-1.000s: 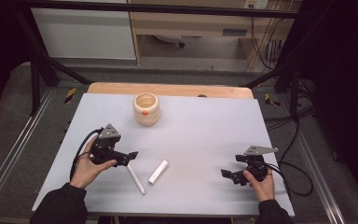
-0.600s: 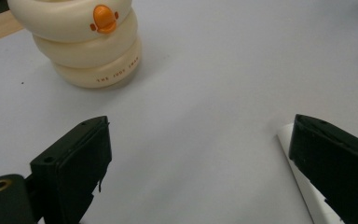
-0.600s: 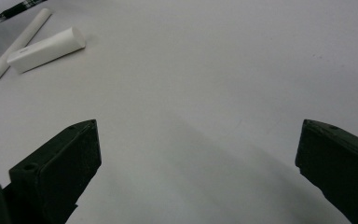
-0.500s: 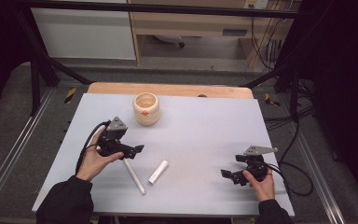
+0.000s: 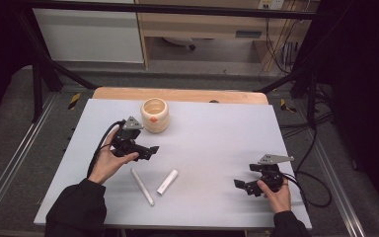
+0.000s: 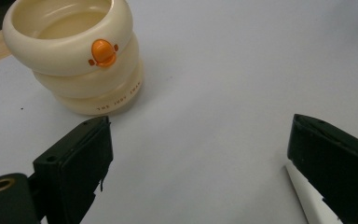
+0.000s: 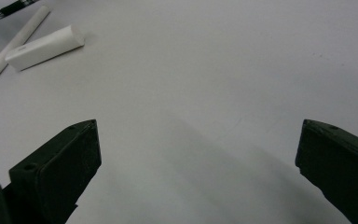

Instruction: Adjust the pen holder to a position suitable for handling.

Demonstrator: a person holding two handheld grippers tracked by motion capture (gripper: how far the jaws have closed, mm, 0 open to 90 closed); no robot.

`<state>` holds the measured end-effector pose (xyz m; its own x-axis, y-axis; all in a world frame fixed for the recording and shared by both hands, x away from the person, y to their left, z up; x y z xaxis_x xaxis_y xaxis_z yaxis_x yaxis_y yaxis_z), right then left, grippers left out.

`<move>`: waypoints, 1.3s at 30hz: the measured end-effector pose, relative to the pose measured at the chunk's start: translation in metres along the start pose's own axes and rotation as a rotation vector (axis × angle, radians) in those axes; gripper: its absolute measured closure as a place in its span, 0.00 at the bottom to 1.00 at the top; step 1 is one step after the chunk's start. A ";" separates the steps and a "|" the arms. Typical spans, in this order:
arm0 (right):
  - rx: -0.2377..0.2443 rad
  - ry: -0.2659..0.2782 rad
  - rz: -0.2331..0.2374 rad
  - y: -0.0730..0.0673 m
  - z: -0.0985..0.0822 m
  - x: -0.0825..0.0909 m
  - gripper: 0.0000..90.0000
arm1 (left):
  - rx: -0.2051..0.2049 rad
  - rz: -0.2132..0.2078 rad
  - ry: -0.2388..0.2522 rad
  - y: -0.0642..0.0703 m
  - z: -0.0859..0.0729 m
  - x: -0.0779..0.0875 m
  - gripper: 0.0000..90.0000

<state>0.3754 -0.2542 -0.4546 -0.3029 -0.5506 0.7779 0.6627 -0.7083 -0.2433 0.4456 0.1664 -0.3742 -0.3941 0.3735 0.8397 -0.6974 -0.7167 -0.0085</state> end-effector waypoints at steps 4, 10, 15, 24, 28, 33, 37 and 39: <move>0.001 0.000 -0.001 0.000 0.000 0.000 0.01 | 0.007 0.001 0.000 -0.002 0.005 -0.003 0.08; 0.004 -0.003 -0.002 0.000 0.000 -0.001 0.01 | 0.004 0.012 -0.009 -0.004 0.013 -0.007 0.09; 0.005 -0.004 0.000 0.000 0.000 -0.001 0.01 | 0.008 0.021 -0.011 -0.006 0.022 -0.008 0.09; 0.005 -0.003 -0.004 0.000 0.000 0.000 0.01 | 0.011 0.037 -0.012 -0.008 0.038 -0.012 0.11; 0.005 -0.003 -0.004 0.000 0.000 0.000 0.01 | 0.006 0.043 -0.018 -0.010 0.045 -0.015 0.12; 0.008 -0.009 -0.003 0.000 0.000 -0.001 0.01 | 0.008 0.048 -0.019 -0.012 0.053 -0.018 0.14; 0.007 -0.006 -0.003 0.000 0.000 -0.001 0.01 | 0.013 0.049 -0.023 -0.015 0.057 -0.020 0.15; 0.007 -0.009 -0.005 0.000 0.000 -0.001 0.01 | 0.012 0.052 -0.025 -0.016 0.059 -0.022 0.16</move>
Point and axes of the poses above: each handheld gripper's, and its own axes: x roughly backward along the jaws, z roughly out of its top, y roughly to its right, the point moved 2 cm from there along -x, roughly forward along the jaws, and after that the axes turned 15 degrees about -y, right-handed, at the moved point
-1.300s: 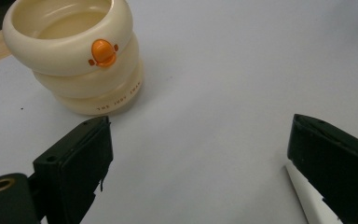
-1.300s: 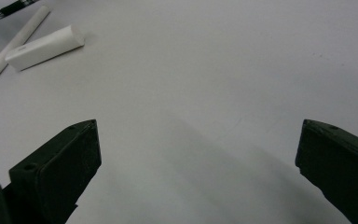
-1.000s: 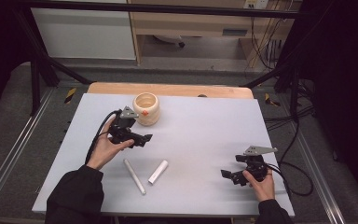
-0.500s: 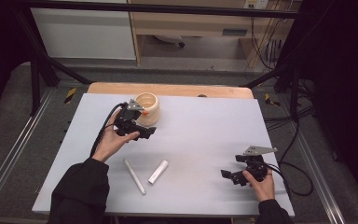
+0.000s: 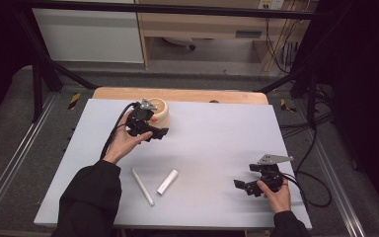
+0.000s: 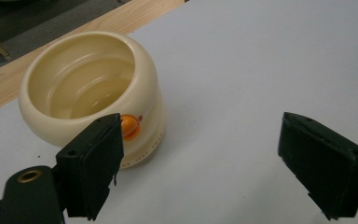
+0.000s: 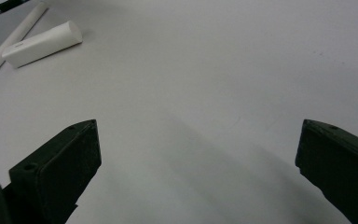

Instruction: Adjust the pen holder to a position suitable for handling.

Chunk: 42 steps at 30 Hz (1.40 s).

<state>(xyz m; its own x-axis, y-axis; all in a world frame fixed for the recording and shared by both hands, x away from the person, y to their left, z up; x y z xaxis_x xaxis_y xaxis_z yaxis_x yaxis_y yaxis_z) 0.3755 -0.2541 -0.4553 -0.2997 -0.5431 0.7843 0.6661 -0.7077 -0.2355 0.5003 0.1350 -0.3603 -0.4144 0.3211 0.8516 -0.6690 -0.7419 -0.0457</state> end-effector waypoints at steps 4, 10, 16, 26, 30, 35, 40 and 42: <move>0.000 0.001 -0.001 0.000 0.000 0.000 0.01 | -0.006 0.005 -0.001 0.000 0.005 -0.002 0.19; 0.002 -0.005 0.001 0.000 0.000 0.000 0.01 | 0.004 0.011 0.012 -0.004 0.010 -0.006 0.24; 0.003 -0.002 -0.003 0.000 0.000 0.000 0.01 | 0.014 0.027 0.014 -0.009 0.016 -0.008 0.28; 0.003 -0.002 -0.002 0.000 0.000 0.000 0.01 | 0.044 0.049 0.029 -0.021 0.023 -0.016 0.39; 0.002 -0.002 -0.003 0.000 0.000 -0.001 0.01 | 0.044 0.062 0.017 -0.025 0.024 -0.021 0.42; 0.004 -0.003 -0.002 0.000 0.000 0.000 0.01 | 0.029 0.074 0.003 -0.026 0.026 -0.028 0.47; 0.005 -0.002 -0.001 0.000 0.000 0.000 0.01 | 0.007 0.092 -0.010 -0.028 0.026 -0.035 0.54; 0.004 -0.001 -0.003 0.000 0.000 -0.001 0.01 | -0.001 0.090 -0.012 -0.028 0.027 -0.037 0.56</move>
Point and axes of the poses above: each handheld gripper's, and its own axes: x roughly backward along the jaws, z roughly out of its top, y roughly to its right, the point moved 2 cm from there along -x, roughly forward along the jaws, and after that the axes turned 15 degrees about -y, right-handed, at the moved point
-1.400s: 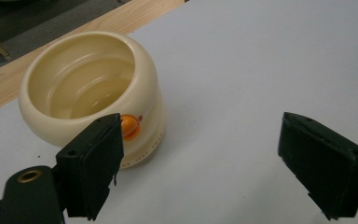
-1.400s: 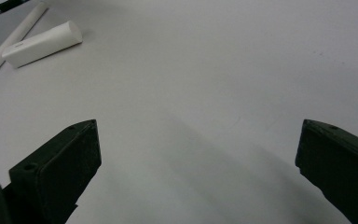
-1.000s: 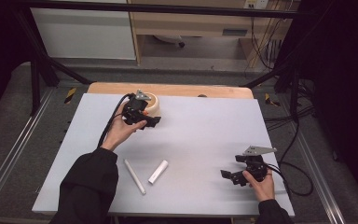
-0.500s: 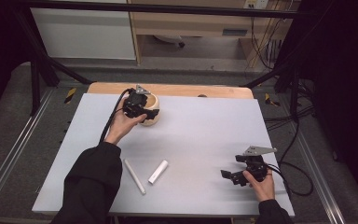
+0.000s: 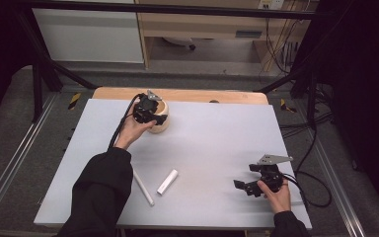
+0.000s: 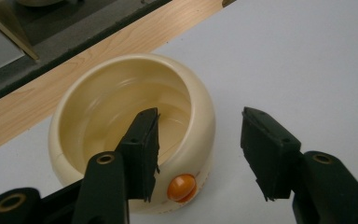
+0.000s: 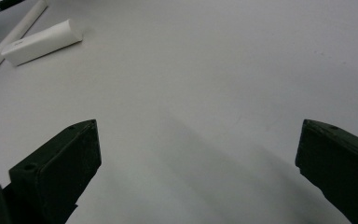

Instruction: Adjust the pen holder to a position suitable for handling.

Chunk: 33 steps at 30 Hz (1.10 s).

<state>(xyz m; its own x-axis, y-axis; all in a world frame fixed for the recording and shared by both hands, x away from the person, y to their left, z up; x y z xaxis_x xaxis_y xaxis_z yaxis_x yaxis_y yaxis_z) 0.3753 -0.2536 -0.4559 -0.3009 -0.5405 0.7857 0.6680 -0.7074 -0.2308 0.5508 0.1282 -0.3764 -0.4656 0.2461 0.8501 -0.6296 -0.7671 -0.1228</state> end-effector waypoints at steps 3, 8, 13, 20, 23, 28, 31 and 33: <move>0.000 0.000 0.002 0.000 0.000 0.000 0.01 | -0.013 0.000 0.003 0.001 0.001 -0.003 0.59; 0.000 0.000 0.002 0.000 0.000 0.000 0.01 | -0.041 0.016 -0.005 0.001 0.001 -0.007 0.64; 0.000 -0.001 0.002 0.000 0.000 0.000 0.01 | -0.053 0.029 -0.005 0.001 0.001 -0.008 0.70; 0.001 -0.001 0.006 0.000 0.000 0.000 0.01 | -0.085 0.017 -0.008 0.004 0.000 -0.007 0.77; -0.001 -0.003 0.004 0.000 0.000 0.000 0.01 | -0.102 0.004 -0.016 0.006 -0.001 -0.007 0.81; 0.002 -0.003 0.005 0.000 0.000 0.000 0.01 | -0.112 0.003 -0.030 0.008 -0.003 -0.006 0.82; 0.002 -0.001 0.005 0.000 0.000 -0.001 0.01 | -0.110 0.001 -0.033 0.009 -0.004 -0.005 0.83; 0.003 -0.003 0.005 0.000 0.000 -0.001 0.01 | -0.104 -0.002 -0.033 0.009 -0.004 -0.004 0.83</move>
Point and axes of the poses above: each handheld gripper's, and its own axes: x roughly backward along the jaws, z roughly out of its top, y roughly to its right, the point moved 2 cm from there along -x, roughly forward along the jaws, and after that the axes turned 15 degrees about -y, right-handed, at the moved point
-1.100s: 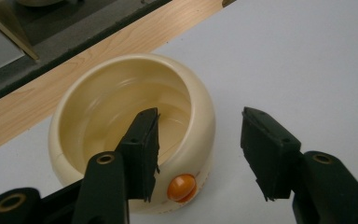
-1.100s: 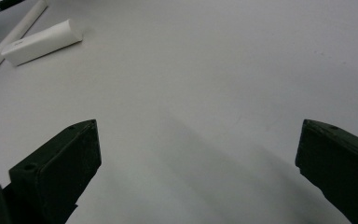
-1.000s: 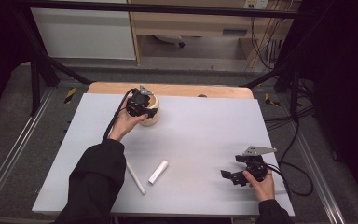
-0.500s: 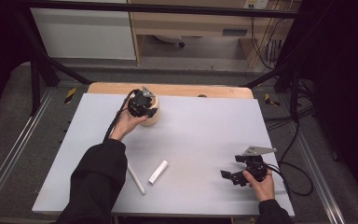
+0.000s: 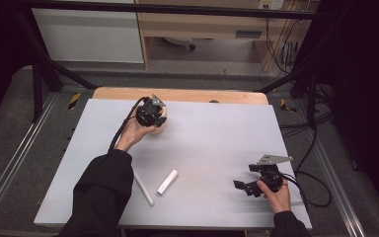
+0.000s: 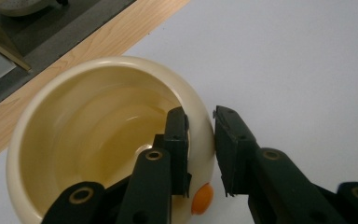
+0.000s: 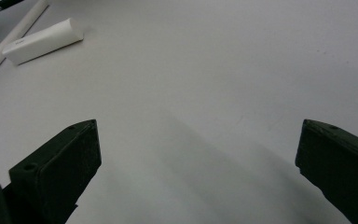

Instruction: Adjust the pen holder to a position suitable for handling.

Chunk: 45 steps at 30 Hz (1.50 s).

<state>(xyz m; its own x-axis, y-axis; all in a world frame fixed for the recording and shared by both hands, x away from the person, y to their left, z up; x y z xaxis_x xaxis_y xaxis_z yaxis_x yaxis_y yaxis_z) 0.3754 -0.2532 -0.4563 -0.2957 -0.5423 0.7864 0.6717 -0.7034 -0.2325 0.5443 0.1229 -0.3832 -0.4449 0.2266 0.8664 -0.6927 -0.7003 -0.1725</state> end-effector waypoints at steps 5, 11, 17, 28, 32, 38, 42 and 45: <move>-0.001 0.002 -0.001 0.000 0.000 0.000 0.01 | 0.008 -0.011 -0.007 0.000 -0.001 0.002 0.83; 0.000 0.002 -0.001 0.000 0.000 0.000 0.01 | 0.007 -0.029 -0.001 0.001 -0.001 0.008 0.86; -0.004 0.000 -0.001 0.000 0.000 0.000 0.01 | 0.004 -0.042 0.011 0.003 -0.002 0.015 0.88; 0.000 0.002 0.001 0.000 0.000 0.000 0.01 | -0.021 -0.067 0.026 0.014 -0.003 0.030 0.89; 0.000 0.001 0.001 0.000 0.000 0.000 0.01 | -0.033 -0.079 0.032 0.023 -0.003 0.036 0.89; 0.000 0.003 0.002 0.000 0.000 0.000 0.01 | -0.060 -0.100 0.055 0.039 -0.003 0.044 0.89; 0.000 0.003 0.001 0.000 0.000 0.000 0.01 | -0.073 -0.119 0.068 0.050 -0.004 0.049 0.89; 0.002 0.003 0.001 0.000 0.000 0.000 0.01 | -0.081 -0.129 0.066 0.057 -0.005 0.052 0.89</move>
<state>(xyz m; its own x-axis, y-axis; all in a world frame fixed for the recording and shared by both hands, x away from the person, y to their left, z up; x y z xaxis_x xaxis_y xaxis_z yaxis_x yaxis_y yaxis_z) 0.3752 -0.2532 -0.4561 -0.2972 -0.5440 0.7847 0.6733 -0.7022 -0.2317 0.4785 0.0981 -0.3509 -0.3842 0.3571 0.8514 -0.7888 -0.6062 -0.1016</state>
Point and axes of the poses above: each handheld gripper's, and its own axes: x roughly backward along the jaws, z roughly out of its top, y roughly to its right, the point moved 2 cm from there along -x, roughly forward along the jaws, and after that the axes turned 15 degrees about -y, right-handed, at the moved point
